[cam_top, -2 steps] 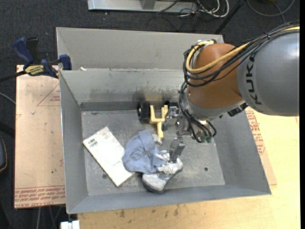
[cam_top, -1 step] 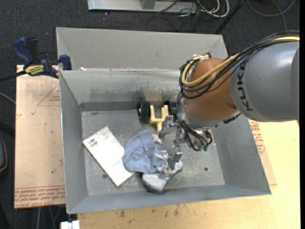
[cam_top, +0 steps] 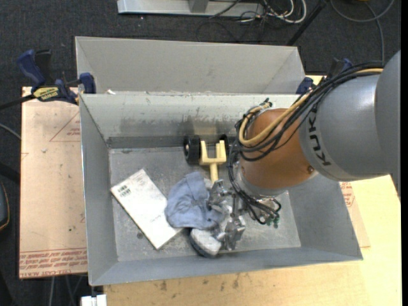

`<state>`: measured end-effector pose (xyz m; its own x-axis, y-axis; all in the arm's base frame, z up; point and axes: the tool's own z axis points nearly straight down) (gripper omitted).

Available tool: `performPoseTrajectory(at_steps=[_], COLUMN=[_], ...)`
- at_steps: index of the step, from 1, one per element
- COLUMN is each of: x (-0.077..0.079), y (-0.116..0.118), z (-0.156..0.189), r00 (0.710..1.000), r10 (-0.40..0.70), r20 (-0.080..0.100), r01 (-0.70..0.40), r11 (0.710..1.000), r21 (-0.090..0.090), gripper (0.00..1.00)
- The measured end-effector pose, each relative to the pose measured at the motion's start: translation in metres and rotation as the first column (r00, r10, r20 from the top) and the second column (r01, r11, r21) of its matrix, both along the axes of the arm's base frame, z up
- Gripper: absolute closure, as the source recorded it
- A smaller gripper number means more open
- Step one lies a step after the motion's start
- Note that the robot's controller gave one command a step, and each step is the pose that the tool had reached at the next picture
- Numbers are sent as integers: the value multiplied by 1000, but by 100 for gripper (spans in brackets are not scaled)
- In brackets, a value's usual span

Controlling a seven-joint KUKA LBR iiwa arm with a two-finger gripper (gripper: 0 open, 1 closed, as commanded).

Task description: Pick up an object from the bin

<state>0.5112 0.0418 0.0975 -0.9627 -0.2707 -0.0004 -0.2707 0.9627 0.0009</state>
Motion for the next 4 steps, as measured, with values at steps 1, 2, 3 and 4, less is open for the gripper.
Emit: performPoseTrajectory(at_steps=[1,2,3,4], x=[-24,-24,-32,-32], y=[-12,-12,-28,-28], z=[-12,-12,97,97], r00=[999,999,996,996], r10=[43,43,92,92], r20=[6,6,1,1], r01=[-43,-43,-92,-92], r11=[999,999,996,996], r21=[1,1,0,0], gripper=[100,100,100,100])
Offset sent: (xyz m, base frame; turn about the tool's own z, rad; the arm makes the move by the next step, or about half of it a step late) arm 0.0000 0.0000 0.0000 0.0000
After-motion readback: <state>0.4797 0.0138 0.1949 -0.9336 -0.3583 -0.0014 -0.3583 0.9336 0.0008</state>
